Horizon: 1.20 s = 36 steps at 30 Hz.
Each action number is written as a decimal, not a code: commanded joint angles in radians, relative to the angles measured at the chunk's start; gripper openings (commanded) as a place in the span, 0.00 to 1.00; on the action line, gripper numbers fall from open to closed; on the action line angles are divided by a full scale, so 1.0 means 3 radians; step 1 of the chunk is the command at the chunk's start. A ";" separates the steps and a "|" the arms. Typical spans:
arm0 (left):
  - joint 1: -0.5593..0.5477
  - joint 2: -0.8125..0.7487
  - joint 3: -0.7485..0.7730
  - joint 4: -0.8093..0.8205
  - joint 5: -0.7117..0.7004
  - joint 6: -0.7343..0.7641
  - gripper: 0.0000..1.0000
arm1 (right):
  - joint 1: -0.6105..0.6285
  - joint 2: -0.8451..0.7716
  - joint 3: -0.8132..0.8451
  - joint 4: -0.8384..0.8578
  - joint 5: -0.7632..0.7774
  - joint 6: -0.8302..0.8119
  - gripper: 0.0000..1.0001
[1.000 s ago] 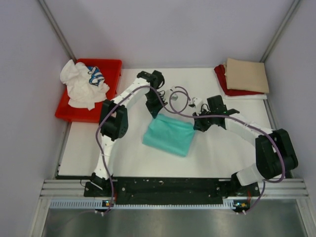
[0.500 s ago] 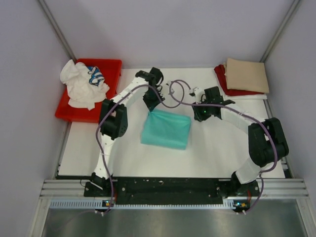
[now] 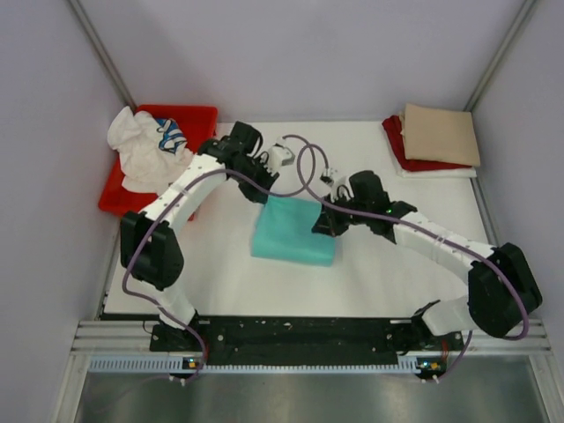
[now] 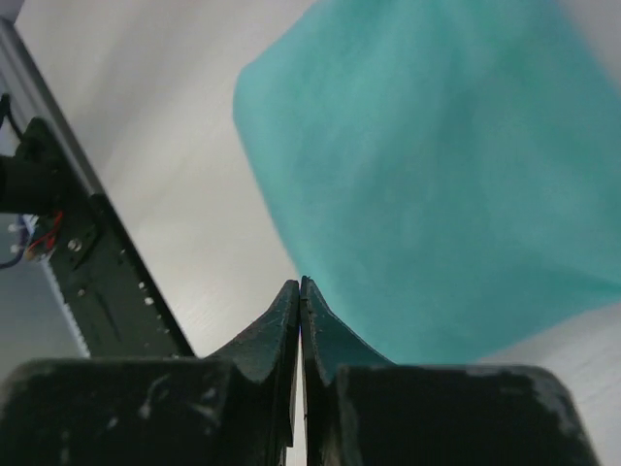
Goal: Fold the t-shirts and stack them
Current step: Fold the long partially folded tshirt into a neat square
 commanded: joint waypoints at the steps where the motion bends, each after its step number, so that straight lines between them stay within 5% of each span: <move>1: -0.0068 0.0013 -0.0587 -0.0071 0.0796 0.0014 0.12 | 0.0191 0.0202 -0.0412 0.0681 -0.0580 0.0720 0.00; 11: -0.0012 0.0488 -0.1078 0.0133 0.0684 0.0004 0.07 | -0.0058 0.0719 -0.0949 0.0892 -0.0437 0.1012 0.00; 16: 0.0019 0.0366 -0.1119 0.0072 0.0571 0.0050 0.08 | -0.0187 0.0449 -0.0919 0.0382 -0.0289 0.0890 0.00; 23: 0.0019 0.0156 -0.0385 -0.0772 0.1127 0.0531 0.15 | -0.0222 -0.0017 -0.0245 -0.0146 -0.0258 0.0751 0.00; 28: 0.0019 0.0508 -0.0097 0.0162 0.0915 -0.0327 0.13 | -0.0483 0.0671 0.0297 -0.0008 -0.0125 0.0874 0.00; 36: 0.0090 0.1229 0.0501 0.0409 0.0648 -0.0604 0.10 | -0.0657 0.1725 0.0809 0.0334 0.0080 0.1063 0.00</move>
